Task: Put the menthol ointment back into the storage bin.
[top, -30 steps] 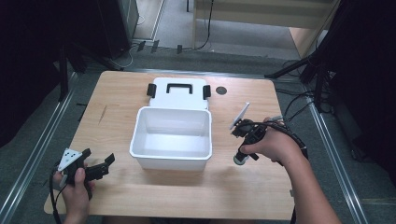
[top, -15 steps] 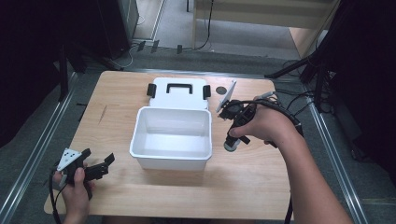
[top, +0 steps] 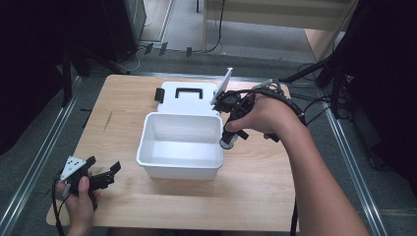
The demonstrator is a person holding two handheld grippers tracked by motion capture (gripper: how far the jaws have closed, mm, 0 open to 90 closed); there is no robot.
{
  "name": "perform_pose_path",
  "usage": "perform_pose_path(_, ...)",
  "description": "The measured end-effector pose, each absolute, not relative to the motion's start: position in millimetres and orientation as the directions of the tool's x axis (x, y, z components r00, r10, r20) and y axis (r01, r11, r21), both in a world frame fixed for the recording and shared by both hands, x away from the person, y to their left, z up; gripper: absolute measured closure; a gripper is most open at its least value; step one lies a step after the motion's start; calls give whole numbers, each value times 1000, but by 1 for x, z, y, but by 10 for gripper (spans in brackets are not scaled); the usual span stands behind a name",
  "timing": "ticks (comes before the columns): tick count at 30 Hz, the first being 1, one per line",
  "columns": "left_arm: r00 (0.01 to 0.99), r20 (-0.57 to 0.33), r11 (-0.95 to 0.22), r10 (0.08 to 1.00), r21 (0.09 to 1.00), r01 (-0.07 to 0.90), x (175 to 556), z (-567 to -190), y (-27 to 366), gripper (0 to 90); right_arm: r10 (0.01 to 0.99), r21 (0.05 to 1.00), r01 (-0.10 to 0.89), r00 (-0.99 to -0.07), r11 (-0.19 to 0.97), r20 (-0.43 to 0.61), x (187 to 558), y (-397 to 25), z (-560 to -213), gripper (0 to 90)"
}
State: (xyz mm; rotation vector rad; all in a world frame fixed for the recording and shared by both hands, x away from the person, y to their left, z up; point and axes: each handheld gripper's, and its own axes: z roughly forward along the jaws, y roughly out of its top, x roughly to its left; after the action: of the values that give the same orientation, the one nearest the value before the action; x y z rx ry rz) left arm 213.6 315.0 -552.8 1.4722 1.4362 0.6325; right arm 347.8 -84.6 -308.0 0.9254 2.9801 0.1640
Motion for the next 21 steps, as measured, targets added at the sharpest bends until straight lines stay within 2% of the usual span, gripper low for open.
perform_pose_path(11, 177, -248, 141, 953, 874, 465, 214, -553, 316, 0, 504, 131, 502, -864, 855, 20, 357, -54, -320, 518)
perform_pose_path(21, 179, -247, 139, 952, 874, 466, 214, -553, 316, 0, 446, 123, 445, -895, 887, 24, 367, -43, -350, 518)
